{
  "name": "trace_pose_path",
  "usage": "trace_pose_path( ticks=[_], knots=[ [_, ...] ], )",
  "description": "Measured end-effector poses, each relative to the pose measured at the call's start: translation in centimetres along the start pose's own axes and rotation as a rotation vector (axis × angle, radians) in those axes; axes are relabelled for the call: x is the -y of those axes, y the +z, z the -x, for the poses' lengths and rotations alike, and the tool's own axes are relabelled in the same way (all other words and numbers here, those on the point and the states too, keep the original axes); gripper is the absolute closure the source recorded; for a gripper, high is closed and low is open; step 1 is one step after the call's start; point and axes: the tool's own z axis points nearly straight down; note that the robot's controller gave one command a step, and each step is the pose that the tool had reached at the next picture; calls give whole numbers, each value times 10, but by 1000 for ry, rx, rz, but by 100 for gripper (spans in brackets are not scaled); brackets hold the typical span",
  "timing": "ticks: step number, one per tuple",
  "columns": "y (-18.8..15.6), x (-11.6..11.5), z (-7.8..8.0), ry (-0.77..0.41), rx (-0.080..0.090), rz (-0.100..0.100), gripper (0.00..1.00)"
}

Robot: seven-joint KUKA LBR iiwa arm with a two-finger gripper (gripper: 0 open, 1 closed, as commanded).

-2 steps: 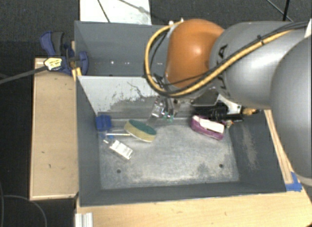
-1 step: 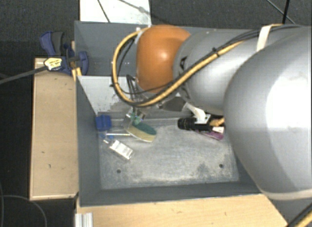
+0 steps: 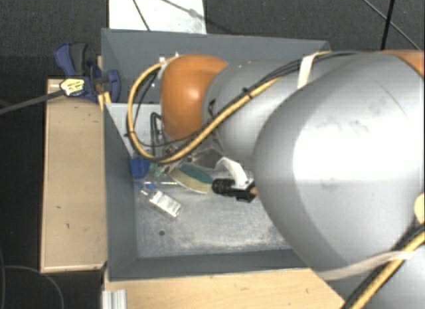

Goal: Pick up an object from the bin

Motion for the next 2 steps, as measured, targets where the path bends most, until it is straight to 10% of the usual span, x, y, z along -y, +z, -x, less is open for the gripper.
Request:
trace_pose_path(
  ticks=[1,2],
  knots=[
    [-115,9,-13,-32,6,12,100],
    [-21,18,8,-269,3,0,100]
  ],
)
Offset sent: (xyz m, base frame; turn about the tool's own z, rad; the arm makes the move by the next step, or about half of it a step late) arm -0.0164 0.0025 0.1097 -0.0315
